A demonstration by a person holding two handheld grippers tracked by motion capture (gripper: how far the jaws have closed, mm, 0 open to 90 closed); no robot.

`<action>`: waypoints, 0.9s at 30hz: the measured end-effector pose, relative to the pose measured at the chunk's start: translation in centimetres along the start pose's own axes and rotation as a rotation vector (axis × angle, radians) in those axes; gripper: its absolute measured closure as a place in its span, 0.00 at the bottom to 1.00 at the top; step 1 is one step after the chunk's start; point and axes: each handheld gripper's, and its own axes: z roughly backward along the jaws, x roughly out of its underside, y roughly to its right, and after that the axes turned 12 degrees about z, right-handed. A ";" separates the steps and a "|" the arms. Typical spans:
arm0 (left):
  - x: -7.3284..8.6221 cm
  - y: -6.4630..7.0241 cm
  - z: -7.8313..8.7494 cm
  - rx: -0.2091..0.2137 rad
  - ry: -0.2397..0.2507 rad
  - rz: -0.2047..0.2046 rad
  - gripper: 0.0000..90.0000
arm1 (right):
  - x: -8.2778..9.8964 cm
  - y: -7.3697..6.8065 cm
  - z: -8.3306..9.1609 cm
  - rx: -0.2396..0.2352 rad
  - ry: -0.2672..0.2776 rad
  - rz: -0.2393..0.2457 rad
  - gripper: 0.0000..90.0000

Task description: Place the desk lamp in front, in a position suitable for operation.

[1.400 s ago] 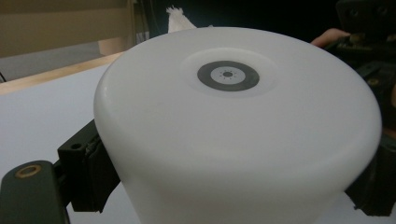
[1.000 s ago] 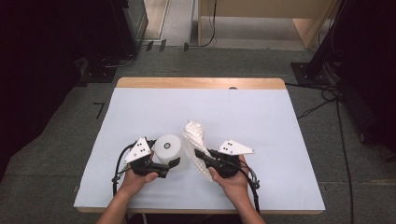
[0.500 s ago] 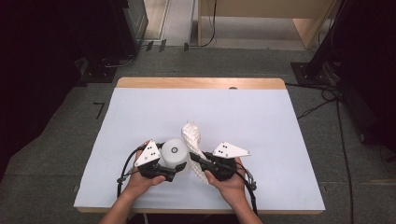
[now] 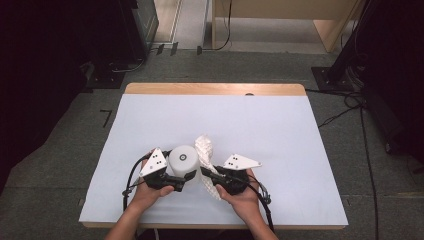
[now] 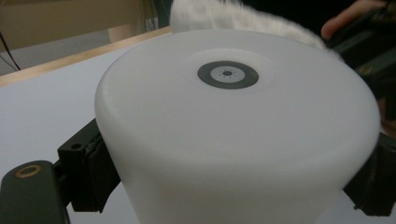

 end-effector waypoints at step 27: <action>1.0 0.2 -1.4 -0.162 -0.027 0.021 0.05 | 1.2 1.2 -0.3 0.021 -0.033 -0.047 0.89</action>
